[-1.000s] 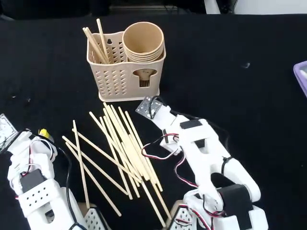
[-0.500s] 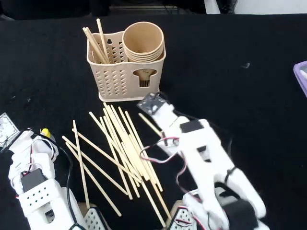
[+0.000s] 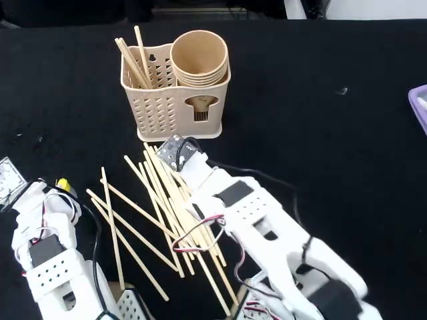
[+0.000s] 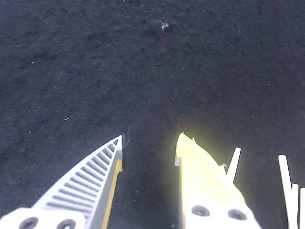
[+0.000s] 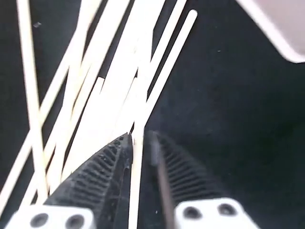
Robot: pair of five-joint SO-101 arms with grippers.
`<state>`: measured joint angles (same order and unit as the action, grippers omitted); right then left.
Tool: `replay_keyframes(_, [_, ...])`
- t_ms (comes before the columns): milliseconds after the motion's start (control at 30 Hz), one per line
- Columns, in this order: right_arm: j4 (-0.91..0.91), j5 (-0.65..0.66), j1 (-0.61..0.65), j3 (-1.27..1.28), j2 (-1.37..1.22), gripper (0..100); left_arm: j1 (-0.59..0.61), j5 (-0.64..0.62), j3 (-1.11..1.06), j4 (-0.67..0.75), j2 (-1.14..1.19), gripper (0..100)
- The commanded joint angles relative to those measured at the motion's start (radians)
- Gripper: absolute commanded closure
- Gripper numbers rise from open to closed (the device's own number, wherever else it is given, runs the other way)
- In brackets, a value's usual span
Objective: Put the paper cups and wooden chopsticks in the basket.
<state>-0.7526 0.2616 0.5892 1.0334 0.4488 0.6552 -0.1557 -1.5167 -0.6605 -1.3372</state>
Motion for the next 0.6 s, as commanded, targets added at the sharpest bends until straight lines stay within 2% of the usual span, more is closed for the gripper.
replay_keyframes(0, [0.074, -0.005, 0.018, -0.005, -0.088, 81.2, -0.015, 0.0, 0.058, 0.017, -0.012, 81])
replay_keyframes(133, [0.127, -0.005, 0.018, -0.015, -0.176, 82.2, -0.015, 0.0, 0.058, 0.017, -0.012, 81])
replay_keyframes(367, [0.028, -0.002, 0.018, -0.125, -0.277, 83.2, -0.015, 0.0, 0.058, 0.018, -0.012, 81])
replay_keyframes(433, [0.003, 0.002, 0.018, -0.153, -0.309, 87.4, -0.015, 0.0, 0.058, 0.018, -0.012, 81])
replay_keyframes(533, [-0.028, 0.049, 0.017, -0.182, -0.332, 99.5, -0.015, 0.0, 0.058, 0.018, -0.012, 81])
replay_keyframes(567, [-0.04, 0.058, 0.014, -0.183, -0.328, 97.8, -0.015, 0.0, 0.058, 0.018, -0.012, 81])
